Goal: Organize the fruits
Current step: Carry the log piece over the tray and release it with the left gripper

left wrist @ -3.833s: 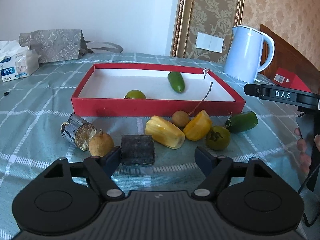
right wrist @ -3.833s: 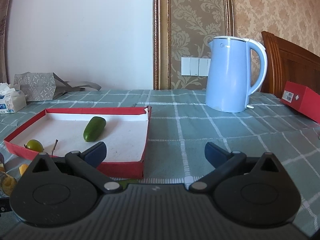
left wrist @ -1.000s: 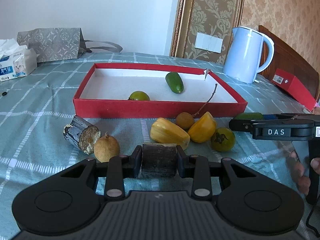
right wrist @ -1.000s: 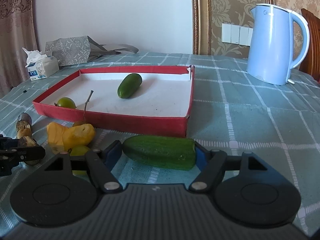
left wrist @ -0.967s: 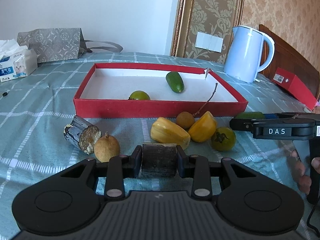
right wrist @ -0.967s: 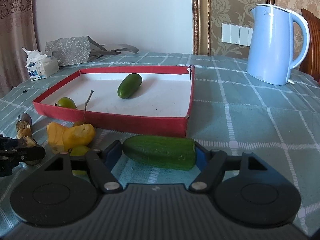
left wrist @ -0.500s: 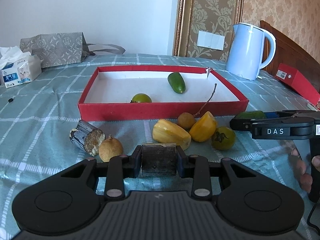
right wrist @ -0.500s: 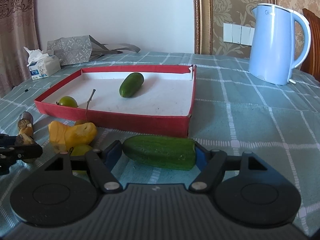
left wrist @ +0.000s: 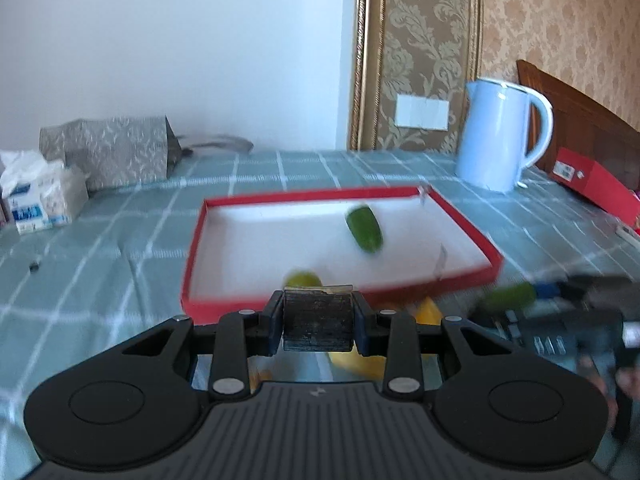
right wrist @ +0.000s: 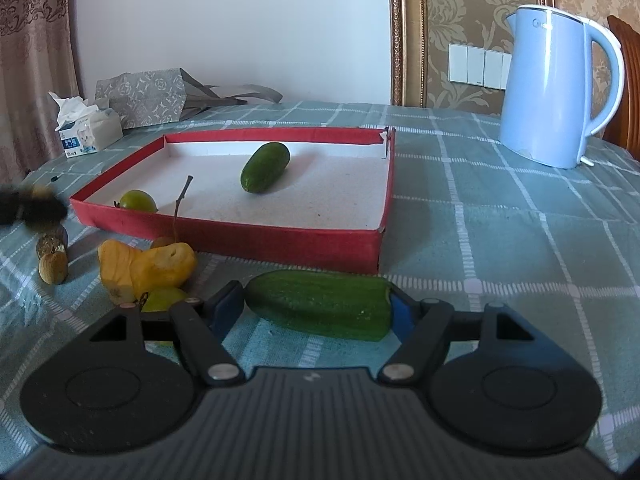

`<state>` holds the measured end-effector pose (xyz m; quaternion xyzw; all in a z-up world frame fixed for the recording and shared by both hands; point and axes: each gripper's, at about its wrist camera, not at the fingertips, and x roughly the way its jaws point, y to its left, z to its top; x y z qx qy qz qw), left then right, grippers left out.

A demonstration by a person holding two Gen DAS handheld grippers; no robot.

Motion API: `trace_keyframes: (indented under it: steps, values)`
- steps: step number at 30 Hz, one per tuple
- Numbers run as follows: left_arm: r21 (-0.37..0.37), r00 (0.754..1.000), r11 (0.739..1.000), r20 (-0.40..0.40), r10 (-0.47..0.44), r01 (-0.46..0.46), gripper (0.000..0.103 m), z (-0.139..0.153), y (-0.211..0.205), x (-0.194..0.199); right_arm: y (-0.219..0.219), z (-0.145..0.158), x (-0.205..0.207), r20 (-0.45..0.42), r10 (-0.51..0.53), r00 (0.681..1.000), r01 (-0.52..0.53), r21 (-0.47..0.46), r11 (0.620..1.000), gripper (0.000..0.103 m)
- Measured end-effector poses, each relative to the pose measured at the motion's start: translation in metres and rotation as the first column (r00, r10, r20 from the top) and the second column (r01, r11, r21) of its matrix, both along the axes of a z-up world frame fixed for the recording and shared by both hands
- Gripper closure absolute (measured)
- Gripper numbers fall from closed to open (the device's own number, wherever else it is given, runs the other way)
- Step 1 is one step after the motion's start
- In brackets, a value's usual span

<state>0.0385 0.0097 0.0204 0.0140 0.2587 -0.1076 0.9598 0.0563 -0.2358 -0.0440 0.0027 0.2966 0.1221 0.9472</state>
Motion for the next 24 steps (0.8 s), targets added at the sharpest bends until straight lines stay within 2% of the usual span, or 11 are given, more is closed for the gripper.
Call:
trace_keyframes:
  steps: [4, 9, 13, 17, 24]
  values:
    - [0.004, 1.0, 1.0, -0.007, 0.015, -0.015, 0.07, 0.007, -0.001, 0.036, -0.001, 0.0, 0.001, -0.008, 0.0, 1.0, 0.0, 0.005, 1.0, 0.03]
    - [0.052, 0.999, 0.998, -0.044, 0.029, -0.027, 0.07, 0.002, -0.01, 0.079, -0.001, -0.001, 0.003, -0.014, 0.001, 1.0, -0.001, 0.008, 1.0, 0.03]
    - [0.073, 0.995, 0.994, -0.054, 0.085, -0.081, 0.066, -0.005, -0.01, 0.107, -0.001, -0.001, 0.003, -0.018, 0.002, 1.0, -0.002, 0.011, 1.0, 0.03]
    - [0.049, 0.993, 0.992, -0.03, 0.118, -0.116, 0.043, -0.004, -0.003, 0.11, -0.001, -0.002, 0.005, -0.029, 0.007, 1.0, -0.006, 0.017, 1.0, 0.03]
    - [0.004, 0.99, 0.99, 0.027, 0.141, -0.141, 0.039, -0.001, 0.012, 0.076, -0.001, -0.002, 0.004, -0.027, 0.01, 1.0, -0.01, 0.015, 1.0, 0.03]
